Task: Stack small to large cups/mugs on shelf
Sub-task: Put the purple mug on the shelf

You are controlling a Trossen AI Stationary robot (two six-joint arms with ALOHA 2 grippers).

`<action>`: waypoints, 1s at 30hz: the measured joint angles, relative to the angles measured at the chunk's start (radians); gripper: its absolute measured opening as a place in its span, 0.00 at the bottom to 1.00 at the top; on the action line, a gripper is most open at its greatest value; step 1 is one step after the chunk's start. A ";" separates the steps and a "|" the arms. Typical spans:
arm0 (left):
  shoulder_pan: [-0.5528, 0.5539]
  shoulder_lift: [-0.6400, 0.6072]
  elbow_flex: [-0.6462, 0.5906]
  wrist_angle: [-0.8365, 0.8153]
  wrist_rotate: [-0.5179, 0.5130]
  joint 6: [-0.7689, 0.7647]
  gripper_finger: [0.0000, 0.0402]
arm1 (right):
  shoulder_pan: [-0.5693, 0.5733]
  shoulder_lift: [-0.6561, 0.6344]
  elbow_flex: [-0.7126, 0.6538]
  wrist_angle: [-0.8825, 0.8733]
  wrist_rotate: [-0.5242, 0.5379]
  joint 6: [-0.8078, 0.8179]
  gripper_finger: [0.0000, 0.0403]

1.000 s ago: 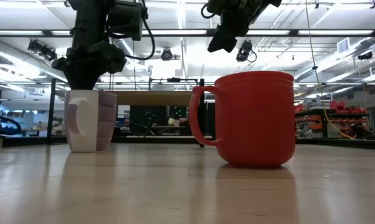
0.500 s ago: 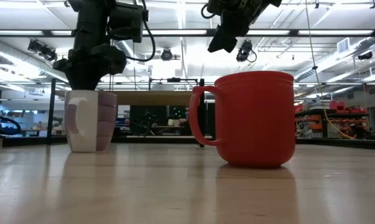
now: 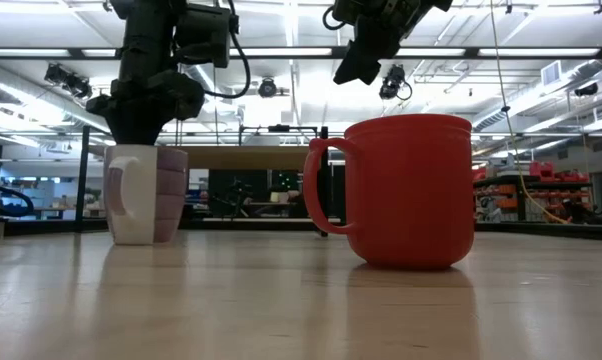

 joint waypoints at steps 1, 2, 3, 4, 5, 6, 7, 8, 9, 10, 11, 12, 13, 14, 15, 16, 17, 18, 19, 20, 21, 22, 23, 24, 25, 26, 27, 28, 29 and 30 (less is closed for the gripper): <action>0.000 0.008 0.000 0.000 0.000 0.000 0.30 | 0.000 0.000 0.000 0.000 0.000 0.000 0.18; 0.000 0.017 0.000 0.000 0.000 0.001 0.30 | 0.000 0.000 0.000 0.000 0.000 0.000 0.18; -0.002 0.027 0.000 0.004 0.001 0.001 0.30 | 0.000 0.000 0.000 0.000 0.000 0.000 0.18; -0.003 0.037 0.000 0.012 0.003 0.001 0.30 | 0.000 0.000 0.000 0.000 0.000 0.000 0.18; -0.003 0.046 0.000 0.017 0.004 0.006 0.30 | 0.000 0.000 0.000 0.000 0.000 0.000 0.18; -0.003 0.051 0.000 0.016 0.004 0.009 0.30 | 0.000 0.000 0.000 0.000 0.000 0.000 0.18; -0.002 0.053 0.000 0.014 0.004 0.011 0.30 | 0.000 0.000 0.000 0.000 0.000 0.000 0.18; 0.000 0.053 0.000 0.012 0.005 0.011 0.30 | 0.000 0.000 0.000 0.000 0.000 0.000 0.18; 0.001 0.053 0.000 0.014 0.004 0.012 0.30 | 0.000 0.000 0.000 0.000 0.000 0.000 0.18; 0.002 0.053 0.000 0.014 0.004 0.012 0.29 | 0.000 0.000 0.000 0.000 0.000 0.000 0.18; 0.002 0.053 0.000 0.012 0.004 0.012 0.29 | 0.000 0.000 0.000 0.000 0.000 0.000 0.18; 0.002 0.053 0.000 0.012 0.004 0.012 0.28 | 0.000 0.000 0.000 -0.001 0.000 0.000 0.18; 0.002 0.053 0.000 0.013 0.004 0.012 0.27 | 0.000 0.000 0.000 -0.001 0.000 0.000 0.18; 0.002 0.053 0.000 0.013 0.004 0.012 0.26 | 0.000 0.000 0.000 -0.001 0.000 0.000 0.18; 0.002 0.053 0.000 0.013 0.004 0.011 0.25 | 0.000 0.000 0.000 -0.001 0.000 0.000 0.18; 0.001 0.053 0.000 0.013 0.004 0.011 0.23 | 0.000 0.000 0.000 -0.001 0.000 0.000 0.18; 0.001 0.053 0.000 0.013 0.005 0.009 0.21 | 0.000 0.000 0.000 -0.001 0.000 0.000 0.18; 0.001 0.053 0.000 0.013 0.005 0.005 0.19 | 0.000 0.000 0.000 -0.001 0.000 0.000 0.18; 0.002 0.053 0.000 0.013 0.006 0.000 0.16 | 0.000 0.000 0.000 -0.001 0.000 -0.001 0.18; 0.002 0.053 0.000 0.012 0.006 -0.001 0.14 | 0.000 0.000 0.000 -0.001 0.000 -0.001 0.18; 0.002 0.053 0.000 0.011 0.006 0.000 0.11 | 0.000 0.000 0.000 -0.001 0.000 -0.001 0.18; 0.002 0.053 0.000 0.009 0.008 0.000 0.09 | 0.000 0.000 0.000 -0.001 0.000 -0.001 0.18; 0.001 0.053 0.000 0.014 0.008 0.000 0.06 | 0.000 0.000 0.000 -0.001 0.000 -0.002 0.18; 0.002 0.053 0.001 0.014 0.008 -0.001 0.05 | 0.000 0.000 0.000 -0.001 0.000 -0.002 0.18; 0.002 0.053 0.001 0.014 0.009 -0.001 0.05 | 0.000 0.000 0.000 -0.001 0.000 -0.002 0.18; 0.002 0.053 0.001 0.014 0.009 -0.001 0.05 | 0.000 0.000 0.000 -0.001 0.000 -0.002 0.18; 0.002 0.053 0.002 0.012 0.008 0.000 0.05 | 0.000 0.000 0.000 -0.001 0.000 -0.003 0.18; 0.002 0.053 0.005 0.006 0.008 0.000 0.05 | 0.000 0.000 0.000 -0.001 0.000 -0.003 0.18; 0.002 0.054 0.014 -0.007 0.005 0.000 0.05 | 0.000 0.000 0.000 -0.001 0.000 -0.003 0.18; 0.002 0.054 0.026 -0.020 0.000 0.001 0.05 | 0.000 0.000 0.000 -0.001 0.000 -0.003 0.18</action>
